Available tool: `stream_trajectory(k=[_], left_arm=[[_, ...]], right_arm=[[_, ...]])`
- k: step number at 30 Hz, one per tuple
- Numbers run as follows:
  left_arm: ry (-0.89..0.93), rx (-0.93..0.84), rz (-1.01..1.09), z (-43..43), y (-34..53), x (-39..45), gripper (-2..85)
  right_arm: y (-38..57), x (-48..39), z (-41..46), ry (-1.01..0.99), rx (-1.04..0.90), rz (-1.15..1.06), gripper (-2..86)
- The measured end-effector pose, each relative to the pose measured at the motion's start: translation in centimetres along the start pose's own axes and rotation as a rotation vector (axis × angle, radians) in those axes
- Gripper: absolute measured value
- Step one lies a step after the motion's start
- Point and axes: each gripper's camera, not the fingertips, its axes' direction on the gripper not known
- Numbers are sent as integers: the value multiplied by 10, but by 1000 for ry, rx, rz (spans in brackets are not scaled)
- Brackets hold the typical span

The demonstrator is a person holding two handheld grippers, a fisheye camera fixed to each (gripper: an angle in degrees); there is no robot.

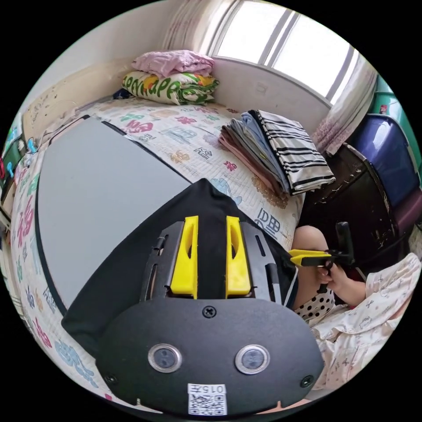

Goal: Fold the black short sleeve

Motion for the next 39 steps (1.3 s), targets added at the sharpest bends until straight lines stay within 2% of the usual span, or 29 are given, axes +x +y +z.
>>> stream_trajectory(k=[5,11,13,17,20,25,30,35,37,39], left_arm=[[-47,-70,-18,71,-124,3,98],[-34,-124,-84,136,-223,-5,90],[-17,-148,-101,156,-244,-7,84],[-121,-229,-32,194,-275,4,60],[-210,-258,60,204,-291,22,37],[-251,-302,92,211,-309,33,0],[-219,-164,60,177,-322,36,-7],[-30,157,-18,92,-331,30,-6],[37,160,-26,79,-328,24,-2],[82,79,-40,86,-321,17,9]], right_arm=[[-11,0,-16,-10,5,-10,114],[-9,-13,-30,50,20,-93,104],[-10,-16,-33,63,17,-118,102],[-10,-20,-41,53,11,-163,85],[-8,-21,-46,30,12,-183,62],[-4,-19,-59,9,34,-172,20],[5,-13,-91,-44,133,-132,4],[8,-20,-148,-11,300,-154,0],[6,-27,-161,33,326,-179,0],[3,-29,-161,55,295,-187,0]])
